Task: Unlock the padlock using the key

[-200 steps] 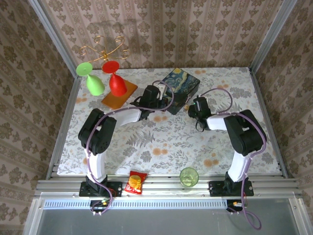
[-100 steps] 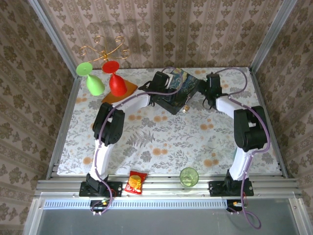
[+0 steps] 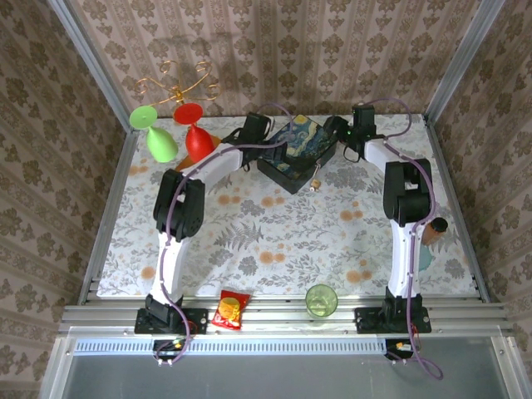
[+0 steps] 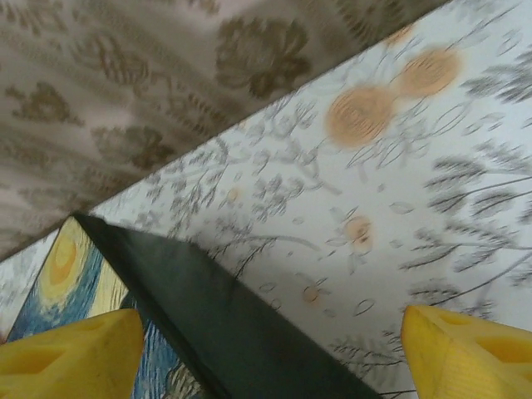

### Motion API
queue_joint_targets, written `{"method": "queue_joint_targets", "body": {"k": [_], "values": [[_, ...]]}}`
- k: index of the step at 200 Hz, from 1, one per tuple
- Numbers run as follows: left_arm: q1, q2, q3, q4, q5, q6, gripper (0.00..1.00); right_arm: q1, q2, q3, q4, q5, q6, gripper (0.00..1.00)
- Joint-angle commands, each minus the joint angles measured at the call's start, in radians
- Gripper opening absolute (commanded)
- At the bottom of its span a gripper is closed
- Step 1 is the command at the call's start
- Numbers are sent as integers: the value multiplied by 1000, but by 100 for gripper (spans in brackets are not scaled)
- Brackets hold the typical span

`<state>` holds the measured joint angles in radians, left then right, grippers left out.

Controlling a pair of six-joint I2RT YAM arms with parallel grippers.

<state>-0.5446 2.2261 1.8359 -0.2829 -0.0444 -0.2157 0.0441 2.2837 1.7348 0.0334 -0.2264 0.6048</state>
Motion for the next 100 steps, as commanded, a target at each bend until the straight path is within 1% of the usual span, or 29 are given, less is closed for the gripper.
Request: {"method": "queue_joint_targets", "body": {"k": [1, 19, 31, 54, 68, 79, 100], "values": [[18, 56, 36, -27, 58, 8, 100, 15, 40, 84, -73, -140, -33, 80], [21, 99, 69, -34, 147, 2, 98, 33, 47, 106, -125, -171, -68, 79], [17, 111, 78, -38, 199, -5, 96, 41, 37, 88, -145, -206, -83, 75], [-3, 59, -16, 13, 256, -16, 90, 59, -39, -52, -96, -251, -79, 71], [-17, 8, -90, 44, 277, -33, 87, 76, -96, -153, -71, -242, -83, 70], [-30, -35, -150, 60, 278, -34, 86, 89, -143, -232, -49, -235, -79, 70], [-65, -129, -270, 58, 228, -37, 86, 115, -240, -394, 8, -231, -49, 69]]}}
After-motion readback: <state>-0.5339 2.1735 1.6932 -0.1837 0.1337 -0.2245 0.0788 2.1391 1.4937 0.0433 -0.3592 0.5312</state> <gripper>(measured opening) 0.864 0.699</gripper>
